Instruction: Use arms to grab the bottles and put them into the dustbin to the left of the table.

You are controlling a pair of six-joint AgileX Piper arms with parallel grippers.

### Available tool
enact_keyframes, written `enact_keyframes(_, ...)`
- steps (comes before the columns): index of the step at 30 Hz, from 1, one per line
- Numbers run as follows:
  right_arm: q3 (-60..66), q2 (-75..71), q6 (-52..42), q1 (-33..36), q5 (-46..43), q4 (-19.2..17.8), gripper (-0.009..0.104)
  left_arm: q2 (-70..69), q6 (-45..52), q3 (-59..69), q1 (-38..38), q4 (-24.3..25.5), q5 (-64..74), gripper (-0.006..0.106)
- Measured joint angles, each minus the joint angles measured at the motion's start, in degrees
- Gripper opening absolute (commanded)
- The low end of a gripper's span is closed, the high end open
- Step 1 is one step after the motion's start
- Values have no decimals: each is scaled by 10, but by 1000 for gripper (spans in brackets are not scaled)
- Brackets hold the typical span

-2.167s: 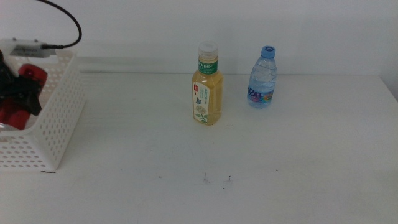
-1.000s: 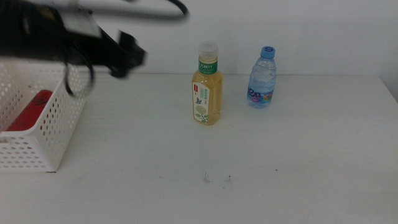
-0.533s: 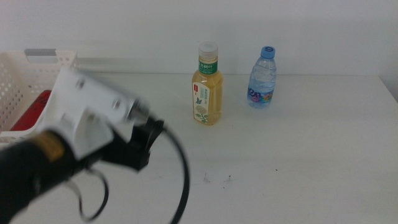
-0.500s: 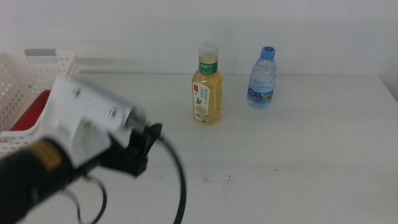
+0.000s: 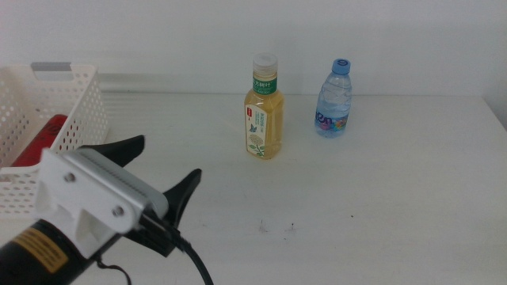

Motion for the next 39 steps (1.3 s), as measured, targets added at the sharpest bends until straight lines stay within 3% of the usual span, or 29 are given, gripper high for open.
enact_keyframes(8, 0, 0, 0, 0, 0, 0, 90, 139, -81, 20, 18, 41, -194, 94)
enact_keyframes(15, 0, 0, 0, 0, 0, 0, 90, 254, -201, -18, 98, 195, -261, 94)
enact_keyframes(18, 0, 0, 0, 0, 0, 0, 90, 304, -230, -55, 116, 237, -266, 94)
enact_keyframes(30, 0, 0, 0, 0, 0, 0, 90, 484, -273, -219, 122, 256, -274, 94)
enact_keyframes(39, 0, 0, 0, 0, 0, 0, 90, 547, -277, -244, 122, 257, -302, 94)
